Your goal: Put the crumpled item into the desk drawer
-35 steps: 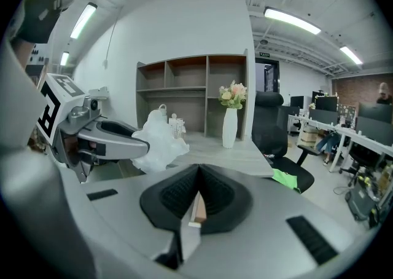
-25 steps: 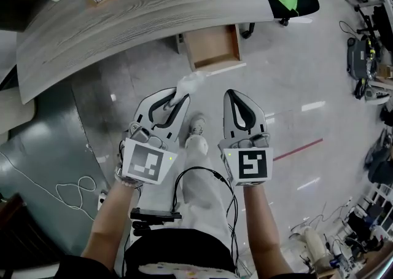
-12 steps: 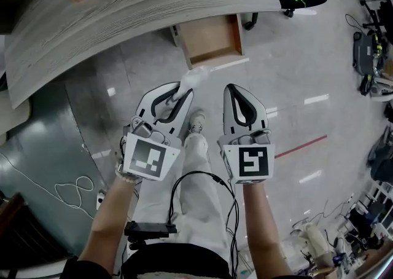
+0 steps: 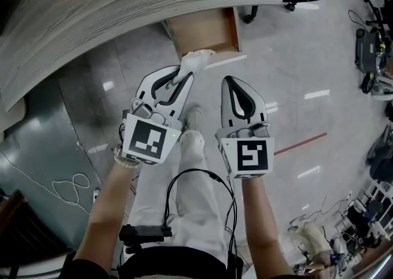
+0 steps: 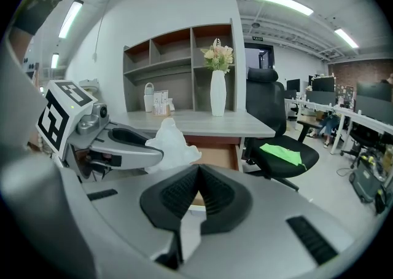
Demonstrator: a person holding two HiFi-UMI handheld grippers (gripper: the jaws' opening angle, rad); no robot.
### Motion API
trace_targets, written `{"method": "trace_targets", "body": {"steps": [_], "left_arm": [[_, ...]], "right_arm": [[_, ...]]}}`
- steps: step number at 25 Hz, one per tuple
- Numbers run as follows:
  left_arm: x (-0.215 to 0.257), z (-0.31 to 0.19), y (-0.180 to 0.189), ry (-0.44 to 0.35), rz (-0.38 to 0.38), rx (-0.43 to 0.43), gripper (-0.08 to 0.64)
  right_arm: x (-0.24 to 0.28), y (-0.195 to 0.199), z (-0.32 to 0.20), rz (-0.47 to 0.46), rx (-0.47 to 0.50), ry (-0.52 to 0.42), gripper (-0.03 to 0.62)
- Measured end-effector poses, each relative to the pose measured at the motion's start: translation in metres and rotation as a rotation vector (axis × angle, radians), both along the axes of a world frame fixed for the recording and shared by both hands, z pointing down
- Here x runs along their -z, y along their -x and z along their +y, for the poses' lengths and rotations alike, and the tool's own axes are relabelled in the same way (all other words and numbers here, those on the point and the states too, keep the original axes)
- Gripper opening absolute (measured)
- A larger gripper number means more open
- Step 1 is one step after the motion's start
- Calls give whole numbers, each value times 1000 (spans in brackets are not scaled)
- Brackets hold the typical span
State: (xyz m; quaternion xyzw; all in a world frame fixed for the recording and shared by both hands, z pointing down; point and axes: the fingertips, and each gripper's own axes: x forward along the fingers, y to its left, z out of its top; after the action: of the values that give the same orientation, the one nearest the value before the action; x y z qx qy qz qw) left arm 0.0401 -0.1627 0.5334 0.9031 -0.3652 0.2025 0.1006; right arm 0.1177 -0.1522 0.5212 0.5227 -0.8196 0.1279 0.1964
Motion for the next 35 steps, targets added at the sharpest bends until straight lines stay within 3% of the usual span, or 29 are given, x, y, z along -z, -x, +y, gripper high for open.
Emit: {"method": "trace_targets", "body": {"steps": [16, 26, 35], "left_arm": [[-59, -44, -33, 16, -112, -32, 63], [-95, -64, -53, 81, -153, -55, 63], [-126, -71, -62, 212, -139, -49, 64]], "right_arm": [[-28, -19, -15, -21, 29, 50, 5], [-49, -32, -27, -23, 3, 61, 5], [-69, -40, -48, -54, -31, 96, 5]]}}
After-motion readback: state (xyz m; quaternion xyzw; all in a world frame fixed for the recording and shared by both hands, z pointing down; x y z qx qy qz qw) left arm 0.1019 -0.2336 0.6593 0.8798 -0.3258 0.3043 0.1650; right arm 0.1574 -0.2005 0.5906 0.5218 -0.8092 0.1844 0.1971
